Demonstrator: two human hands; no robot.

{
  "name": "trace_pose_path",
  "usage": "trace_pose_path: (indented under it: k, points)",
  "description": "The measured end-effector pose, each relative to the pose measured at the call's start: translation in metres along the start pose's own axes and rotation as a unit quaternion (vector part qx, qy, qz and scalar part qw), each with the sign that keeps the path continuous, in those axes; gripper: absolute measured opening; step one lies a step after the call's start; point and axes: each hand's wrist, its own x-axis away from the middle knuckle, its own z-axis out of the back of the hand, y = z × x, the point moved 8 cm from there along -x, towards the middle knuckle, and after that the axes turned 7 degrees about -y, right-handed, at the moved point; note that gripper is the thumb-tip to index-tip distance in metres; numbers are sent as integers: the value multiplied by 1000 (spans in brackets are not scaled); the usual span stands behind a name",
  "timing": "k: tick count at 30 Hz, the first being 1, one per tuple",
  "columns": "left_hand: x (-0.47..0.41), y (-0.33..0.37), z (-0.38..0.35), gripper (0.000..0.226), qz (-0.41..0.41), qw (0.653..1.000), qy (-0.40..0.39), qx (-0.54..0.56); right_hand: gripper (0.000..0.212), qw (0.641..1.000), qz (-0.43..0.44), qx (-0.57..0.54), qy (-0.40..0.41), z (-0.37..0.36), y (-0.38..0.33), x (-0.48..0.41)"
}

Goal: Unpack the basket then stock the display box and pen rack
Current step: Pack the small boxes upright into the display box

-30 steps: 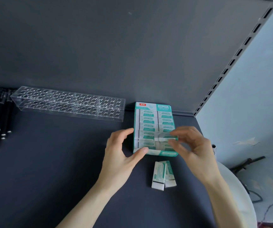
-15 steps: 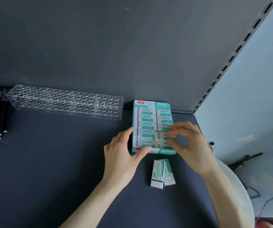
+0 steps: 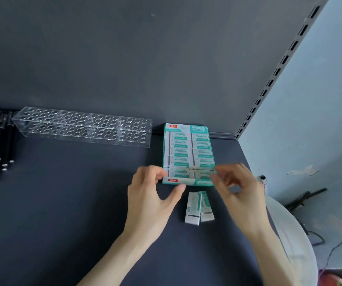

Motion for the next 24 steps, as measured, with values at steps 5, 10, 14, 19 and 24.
trace_pose_path:
  k: [5, 10, 14, 19, 24]
  points:
    - [27, 8, -26, 46, -51, 989, -71, -117, 23, 998, -26, 30, -49, -15, 7, 38]
    - [28, 6, -34, 46, -69, 974, -127, -175, 34, 987, -13, 129, -100, -24, 2, 47]
    - [31, -1, -27, 34, -48, 979, -128, -149, 25, 986, -19, 102, -128, -24, 0, 48]
    - [31, -5, -11, 8, -16, 993, -111, -48, 19, 986, -36, 20, -161, -27, -3, 52]
    - [30, -12, -2, 6, 10, 994, -105, 13, 40, 963, -62, 21, -263, -40, -1, 46]
